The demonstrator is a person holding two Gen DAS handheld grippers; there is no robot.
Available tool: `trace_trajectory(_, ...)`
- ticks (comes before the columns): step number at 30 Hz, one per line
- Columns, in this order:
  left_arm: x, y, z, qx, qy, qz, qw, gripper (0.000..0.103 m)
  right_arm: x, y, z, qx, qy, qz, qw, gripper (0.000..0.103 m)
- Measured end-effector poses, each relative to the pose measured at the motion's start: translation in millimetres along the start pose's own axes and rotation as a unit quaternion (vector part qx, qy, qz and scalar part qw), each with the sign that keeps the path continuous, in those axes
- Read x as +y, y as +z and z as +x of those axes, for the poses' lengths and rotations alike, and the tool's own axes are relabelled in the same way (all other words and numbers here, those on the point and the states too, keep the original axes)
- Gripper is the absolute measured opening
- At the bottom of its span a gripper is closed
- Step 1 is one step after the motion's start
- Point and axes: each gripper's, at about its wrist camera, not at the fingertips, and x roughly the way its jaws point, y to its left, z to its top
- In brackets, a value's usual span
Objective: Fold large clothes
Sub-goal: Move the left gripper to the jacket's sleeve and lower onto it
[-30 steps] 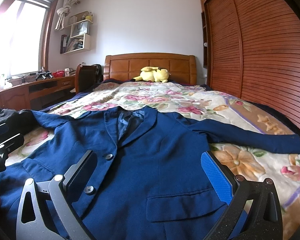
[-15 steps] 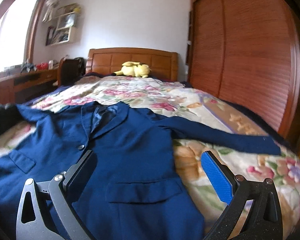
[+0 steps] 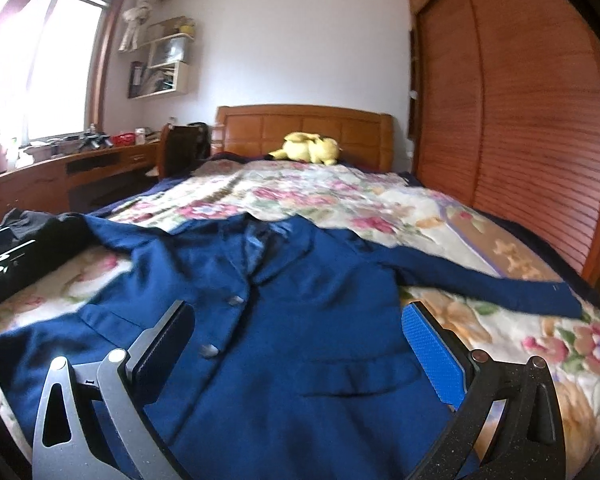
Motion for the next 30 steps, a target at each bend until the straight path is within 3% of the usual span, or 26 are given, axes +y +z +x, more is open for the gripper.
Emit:
trace_trajectory(10, 57.3, 9.7, 51.6, 0.034, 0.053, 0.028, 0.9977, 0.103, 34.5, 32.3, 44.9, -0.006, 0.053, -0.005, 0.999, 0.103)
trace_trajectory(18, 90.3, 2.8, 116.7, 0.088, 0.049, 0.012, 0.9948, 0.103, 31.0, 49.9, 109.2, 0.021, 0.085, -0.013, 0.996, 0.103)
trace_trajectory(30, 99.7, 9.1, 176.6, 0.121, 0.047, 0.01, 0.9915, 0.103, 39.3, 72.8, 162.5, 0.044, 0.114, -0.046, 0.991, 0.103)
